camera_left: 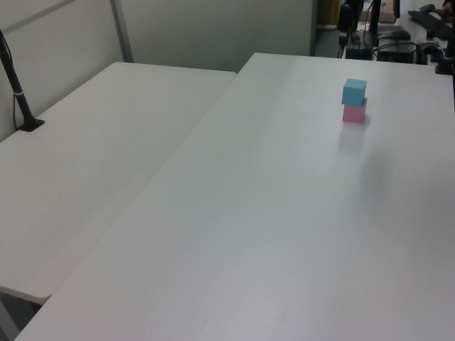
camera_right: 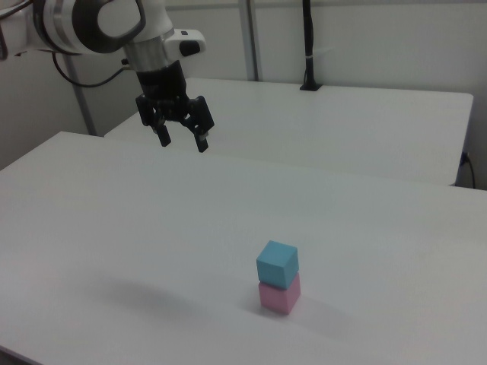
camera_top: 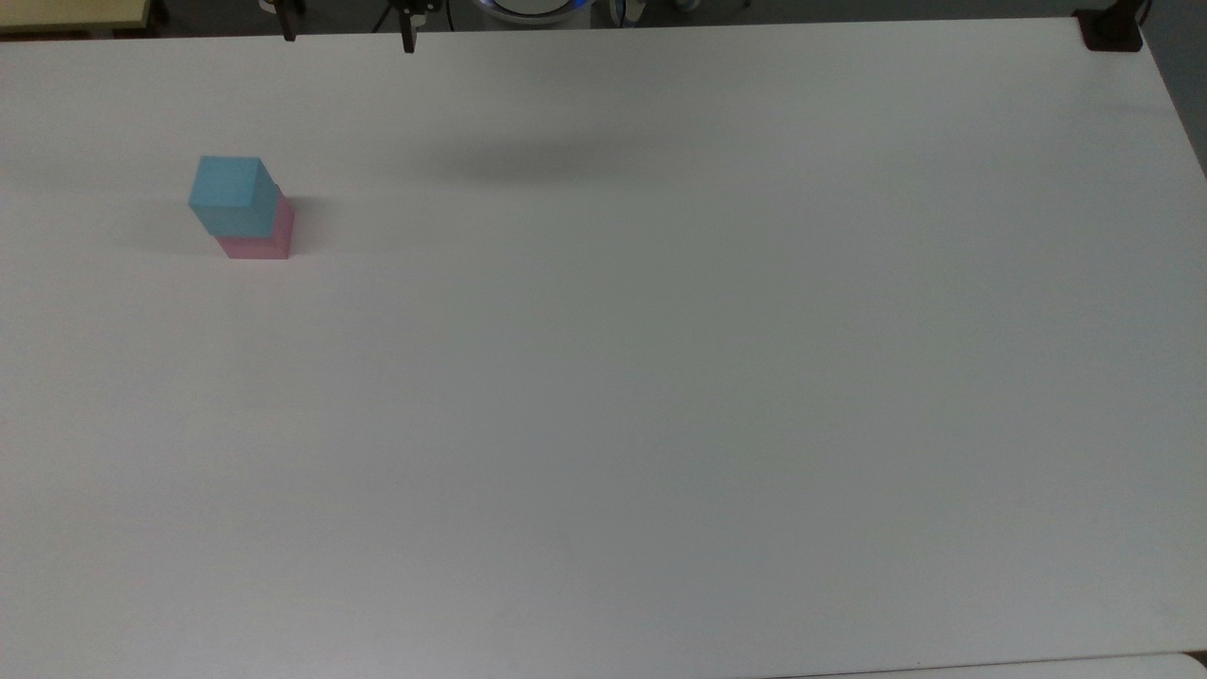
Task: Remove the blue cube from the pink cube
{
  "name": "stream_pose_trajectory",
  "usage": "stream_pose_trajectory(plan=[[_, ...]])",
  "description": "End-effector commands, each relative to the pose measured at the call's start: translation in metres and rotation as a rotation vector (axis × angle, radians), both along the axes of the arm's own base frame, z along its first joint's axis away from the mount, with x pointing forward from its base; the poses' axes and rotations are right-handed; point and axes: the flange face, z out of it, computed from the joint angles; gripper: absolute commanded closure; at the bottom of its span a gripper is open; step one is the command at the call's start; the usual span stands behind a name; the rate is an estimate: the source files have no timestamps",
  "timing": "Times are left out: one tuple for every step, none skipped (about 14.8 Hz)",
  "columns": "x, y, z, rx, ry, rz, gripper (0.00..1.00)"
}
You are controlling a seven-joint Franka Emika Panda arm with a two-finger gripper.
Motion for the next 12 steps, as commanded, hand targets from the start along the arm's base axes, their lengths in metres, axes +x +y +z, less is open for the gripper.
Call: stream_pose_trajectory(plan=[[0.001, 0.003, 0.002, 0.015, 0.000, 0.008, 0.00], [0.001, 0.003, 0.002, 0.016, 0.000, 0.007, 0.00], [0.001, 0.004, 0.002, 0.016, 0.001, 0.009, 0.00], [0.001, 0.003, 0.002, 0.016, 0.001, 0.007, 0.00], [0.001, 0.003, 0.001, 0.016, 0.003, 0.007, 0.00], [0.001, 0.004, 0.001, 0.016, 0.003, 0.009, 0.00], [0.001, 0.003, 0.001, 0.016, 0.003, 0.007, 0.00], [0.001, 0.004, 0.001, 0.016, 0.004, 0.009, 0.00], [0.000, 0.003, 0.001, 0.016, 0.006, 0.016, 0.00], [-0.002, 0.001, -0.001, 0.011, 0.018, 0.040, 0.00], [-0.004, -0.005, -0.005, 0.002, 0.038, 0.093, 0.00], [-0.010, -0.022, -0.012, -0.005, 0.096, 0.232, 0.00]])
